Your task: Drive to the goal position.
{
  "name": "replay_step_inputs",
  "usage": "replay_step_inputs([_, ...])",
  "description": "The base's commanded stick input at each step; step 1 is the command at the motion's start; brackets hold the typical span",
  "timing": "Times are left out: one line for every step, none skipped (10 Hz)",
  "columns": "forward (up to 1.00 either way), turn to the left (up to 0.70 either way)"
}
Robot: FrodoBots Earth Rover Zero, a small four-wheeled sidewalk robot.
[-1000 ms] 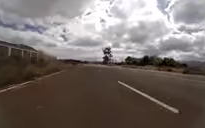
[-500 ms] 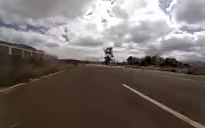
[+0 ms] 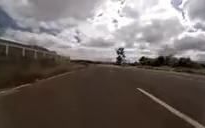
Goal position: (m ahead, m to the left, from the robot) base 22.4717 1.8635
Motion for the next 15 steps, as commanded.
replay_step_inputs([0.85,0.00])
replay_step_inputs([0.85,0.00])
replay_step_inputs([0.85,0.00])
replay_step_inputs([0.85,0.00])
replay_step_inputs([0.85,0.00])
replay_step_inputs([0.85,0.00])
replay_step_inputs([0.85,0.00])
replay_step_inputs([0.85,0.00])
replay_step_inputs([0.85,0.00])
replay_step_inputs([0.85,0.00])
replay_step_inputs([0.85,0.00])
replay_step_inputs([0.85,0.00])
replay_step_inputs([0.85,0.00])
replay_step_inputs([0.85,0.00])
replay_step_inputs([0.85,0.00])
